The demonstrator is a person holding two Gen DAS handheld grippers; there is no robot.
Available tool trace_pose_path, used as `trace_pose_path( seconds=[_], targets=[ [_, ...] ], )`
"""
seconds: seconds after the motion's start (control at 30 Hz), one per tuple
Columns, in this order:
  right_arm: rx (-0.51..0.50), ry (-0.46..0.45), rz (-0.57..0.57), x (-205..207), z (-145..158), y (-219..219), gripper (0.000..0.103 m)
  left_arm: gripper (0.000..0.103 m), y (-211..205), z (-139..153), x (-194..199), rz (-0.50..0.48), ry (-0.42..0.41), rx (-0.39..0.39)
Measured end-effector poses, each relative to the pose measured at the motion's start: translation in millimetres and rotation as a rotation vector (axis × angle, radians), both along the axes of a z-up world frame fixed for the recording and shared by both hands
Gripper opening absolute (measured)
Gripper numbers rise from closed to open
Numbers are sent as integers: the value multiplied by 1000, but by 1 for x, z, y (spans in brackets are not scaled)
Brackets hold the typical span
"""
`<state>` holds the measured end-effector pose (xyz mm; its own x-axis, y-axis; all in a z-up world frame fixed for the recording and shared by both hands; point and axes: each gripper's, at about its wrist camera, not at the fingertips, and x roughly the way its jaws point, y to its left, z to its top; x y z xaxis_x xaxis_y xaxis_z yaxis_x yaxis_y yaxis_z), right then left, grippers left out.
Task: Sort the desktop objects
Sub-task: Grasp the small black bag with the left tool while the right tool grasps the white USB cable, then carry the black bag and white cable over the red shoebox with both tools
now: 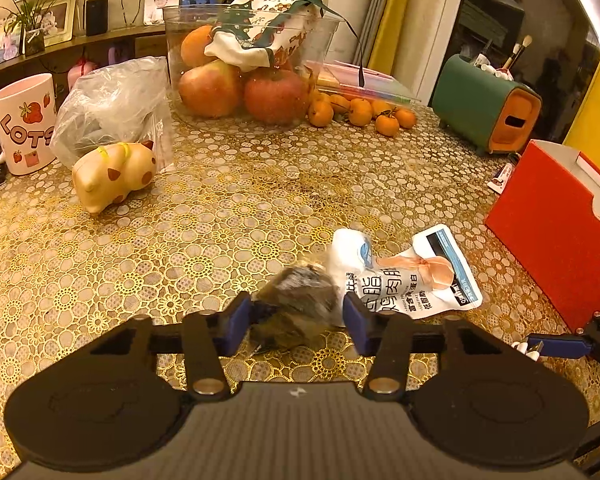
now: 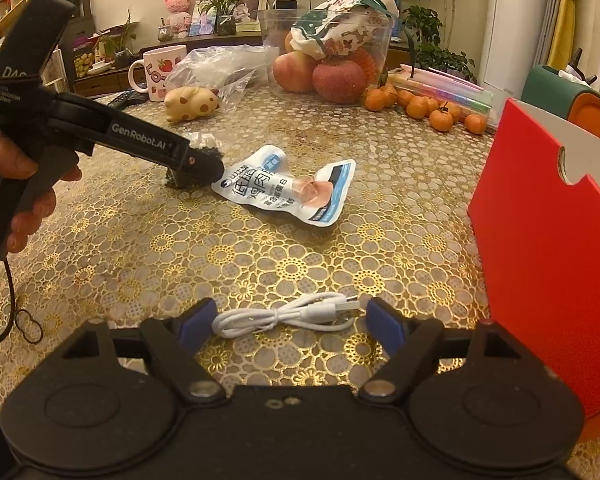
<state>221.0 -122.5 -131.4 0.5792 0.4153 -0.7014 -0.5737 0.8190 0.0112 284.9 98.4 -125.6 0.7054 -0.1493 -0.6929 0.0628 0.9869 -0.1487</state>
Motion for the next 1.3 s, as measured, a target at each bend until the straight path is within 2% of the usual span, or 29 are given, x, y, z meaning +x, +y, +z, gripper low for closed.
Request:
trace_pose_path(
  seconds=[0.23,0.47,0.87,1.3],
  targets=[
    [-3,1,-6,-1,1,1,75,38,-2,1,-4,-3,-7,28],
    [3,-7,-17,-5,8,-3,75,33,-4,6,-10,-3,3,15],
    [25,-28,-59,-23,31,-27,75,32,-12,30,-41,8,-11,-12],
    [52,-75,-101,-55,63,-60,75,32,-51,61,-86,-52,-41,-33]
  ],
)
